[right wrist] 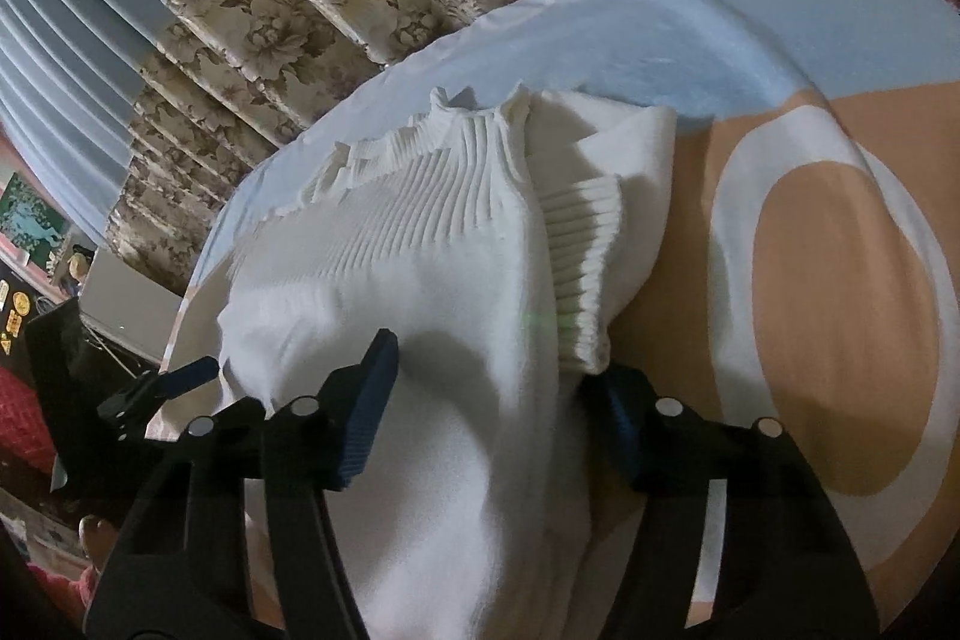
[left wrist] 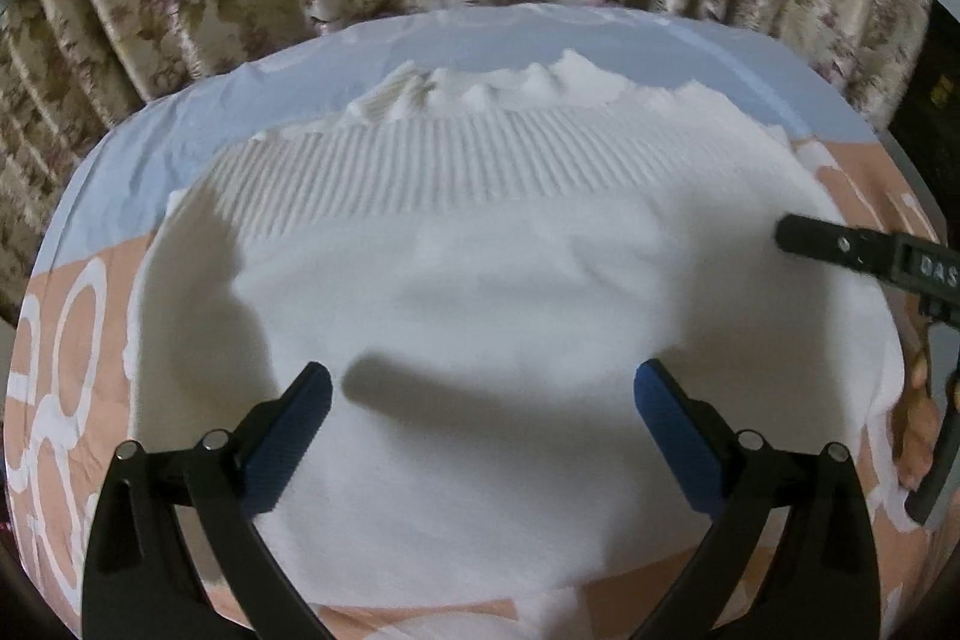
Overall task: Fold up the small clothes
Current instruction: 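Grasp the folded sweater with the right gripper and lift it off the bed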
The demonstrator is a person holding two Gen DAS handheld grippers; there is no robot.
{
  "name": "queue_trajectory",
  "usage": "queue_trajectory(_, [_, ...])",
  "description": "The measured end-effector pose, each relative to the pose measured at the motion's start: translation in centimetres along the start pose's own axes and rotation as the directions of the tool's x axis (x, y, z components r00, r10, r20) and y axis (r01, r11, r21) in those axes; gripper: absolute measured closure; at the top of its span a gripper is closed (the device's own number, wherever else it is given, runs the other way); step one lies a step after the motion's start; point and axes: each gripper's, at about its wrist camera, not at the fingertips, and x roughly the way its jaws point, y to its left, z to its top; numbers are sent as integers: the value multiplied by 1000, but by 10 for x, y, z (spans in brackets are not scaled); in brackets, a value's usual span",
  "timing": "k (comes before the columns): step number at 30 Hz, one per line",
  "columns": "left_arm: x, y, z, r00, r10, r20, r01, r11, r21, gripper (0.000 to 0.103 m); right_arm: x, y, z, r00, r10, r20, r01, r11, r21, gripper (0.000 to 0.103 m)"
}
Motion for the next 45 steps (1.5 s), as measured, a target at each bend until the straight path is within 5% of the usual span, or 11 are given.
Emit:
queue_trajectory(10, [20, 2, -7, 998, 61, -1, -61, 998, 7, 1, 3, 21, -1, 988, -151, 12, 152, 987, -55, 72])
queue_trajectory(13, [20, 3, -9, 998, 62, 23, -62, 998, -6, 1, 4, 46, -1, 962, -271, 43, 274, 955, -117, 76])
queue_trajectory(16, [19, 1, -13, 996, 68, 57, -68, 998, -12, 1, 10, 76, -4, 913, -400, 84, 409, 889, -205, 77])
queue_trajectory(20, [15, 6, -15, 997, 37, 71, -36, 999, -8, 1, 13, 108, -3, 887, -450, 106, 462, 856, -233, 78])
queue_trajectory(25, [-4, 65, -28, 997, 41, 66, -38, 998, -41, 1, 15, 148, 0, 876, -464, 132, 482, 836, -262, 79])
queue_trajectory(30, [-21, 133, -54, 997, -66, 38, 71, 984, -162, 2, 29, 194, 5, 876, -465, 130, 482, 827, -290, 79])
queue_trajectory(35, [-56, 174, -80, 999, 31, 42, -22, 978, -208, 2, 64, 255, 10, 886, -450, 112, 459, 820, -343, 79])
queue_trajectory(39, [-67, 208, -101, 983, 178, 36, -166, 961, -222, 2, 90, 311, -2, 894, -430, 129, 443, 802, -401, 79])
queue_trajectory(41, [-69, 222, -108, 981, 192, 30, -179, 953, -242, 2, 105, 330, -12, 898, -424, 118, 433, 800, -417, 79])
queue_trajectory(45, [-69, 251, -116, 975, 221, 4, -210, 933, -291, 2, 159, 343, -44, 894, -448, -7, 394, 794, -463, 78])
